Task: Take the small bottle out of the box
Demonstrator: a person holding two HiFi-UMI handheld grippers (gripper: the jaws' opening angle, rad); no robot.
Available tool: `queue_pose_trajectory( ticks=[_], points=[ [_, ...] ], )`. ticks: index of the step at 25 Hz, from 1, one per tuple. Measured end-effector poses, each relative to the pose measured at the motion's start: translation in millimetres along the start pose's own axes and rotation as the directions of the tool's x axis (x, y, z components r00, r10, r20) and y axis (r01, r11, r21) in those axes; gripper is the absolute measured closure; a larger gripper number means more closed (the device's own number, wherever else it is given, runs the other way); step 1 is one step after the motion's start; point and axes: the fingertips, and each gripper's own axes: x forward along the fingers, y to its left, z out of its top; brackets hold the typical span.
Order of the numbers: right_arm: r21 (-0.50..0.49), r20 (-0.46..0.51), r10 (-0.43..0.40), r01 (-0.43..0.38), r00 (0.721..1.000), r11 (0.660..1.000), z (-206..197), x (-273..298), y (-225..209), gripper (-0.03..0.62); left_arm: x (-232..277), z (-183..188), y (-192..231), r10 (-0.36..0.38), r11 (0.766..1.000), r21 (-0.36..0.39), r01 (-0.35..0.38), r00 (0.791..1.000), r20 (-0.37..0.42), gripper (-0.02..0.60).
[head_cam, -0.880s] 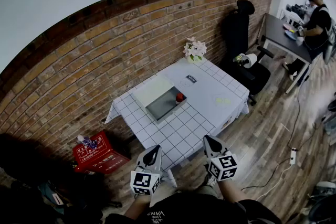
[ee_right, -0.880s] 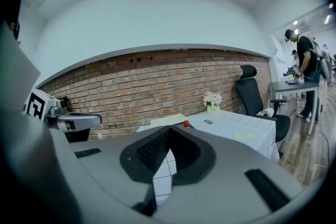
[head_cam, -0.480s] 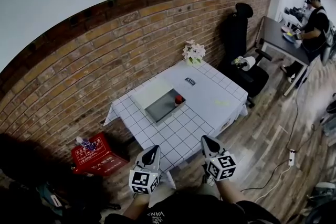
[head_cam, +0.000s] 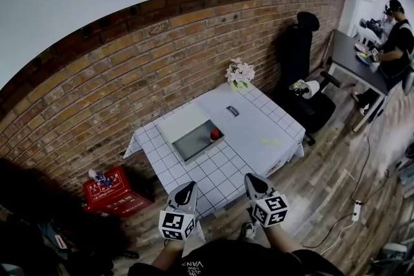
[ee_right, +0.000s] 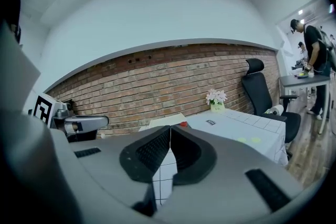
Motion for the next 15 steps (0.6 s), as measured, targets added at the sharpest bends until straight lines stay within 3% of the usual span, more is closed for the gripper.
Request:
queue_pose_trajectory(
  ticks=[15],
  points=[
    [-0.036, -0.092, 0.191, -0.195, 0.977, 0.980, 9.4, 36.4, -79.2, 0.591, 77.8, 2.9, -32.5, 0.181, 0.983, -0.037, -0.181, 0.983, -0.012, 0.571]
  ],
)
